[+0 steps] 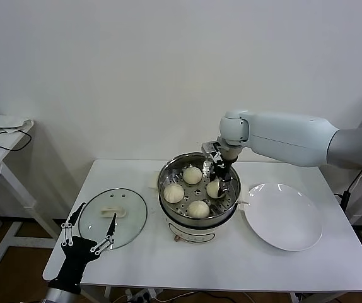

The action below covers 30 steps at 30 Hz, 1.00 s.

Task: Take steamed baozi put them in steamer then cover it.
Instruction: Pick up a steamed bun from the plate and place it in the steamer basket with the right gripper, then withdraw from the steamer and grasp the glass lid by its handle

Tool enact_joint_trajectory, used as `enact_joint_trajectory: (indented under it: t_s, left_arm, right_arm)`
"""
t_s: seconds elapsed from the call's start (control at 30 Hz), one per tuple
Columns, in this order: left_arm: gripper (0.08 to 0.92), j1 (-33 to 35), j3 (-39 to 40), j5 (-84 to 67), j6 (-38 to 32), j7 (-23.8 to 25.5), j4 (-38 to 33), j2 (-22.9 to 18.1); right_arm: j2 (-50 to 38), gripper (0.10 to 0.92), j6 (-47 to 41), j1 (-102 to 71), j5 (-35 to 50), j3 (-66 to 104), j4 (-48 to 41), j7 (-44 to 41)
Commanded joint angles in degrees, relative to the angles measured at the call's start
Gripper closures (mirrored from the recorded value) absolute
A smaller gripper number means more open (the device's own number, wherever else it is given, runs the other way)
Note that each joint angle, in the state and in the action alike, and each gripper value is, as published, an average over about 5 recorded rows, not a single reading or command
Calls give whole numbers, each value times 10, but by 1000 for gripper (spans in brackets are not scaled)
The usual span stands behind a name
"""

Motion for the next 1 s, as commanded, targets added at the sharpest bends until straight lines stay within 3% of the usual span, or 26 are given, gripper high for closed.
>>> enact_joint_trajectory:
  t_s: [0.03, 0.37, 0.63, 0.73, 0.9, 1.0]
  left_arm:
    - [177, 0, 0, 0, -1, 0, -1, -1]
    - [177, -2, -2, 1, 0, -1, -2, -1]
    - [177, -20, -9, 19, 0, -2, 3, 2]
    - [177, -36, -13, 36, 0, -7, 11, 5]
    - [177, -68, -19, 93, 5, -25, 32, 11]
    - [177, -81, -20, 127, 12, -37, 45, 13]
  right_arm:
    - [0, 413, -1, -4, -5, -2, 3, 8]
    - [-36, 215, 2, 12, -9, 25, 38, 4]
    - [-148, 203, 31, 29, 6, 116, 130, 30]
    - [-198, 203, 77, 21, 45, 148, 155, 159]
    - [-264, 203, 185, -49, 94, 181, 197, 566]
    - [-294, 203, 206, -163, 95, 289, 215, 731]
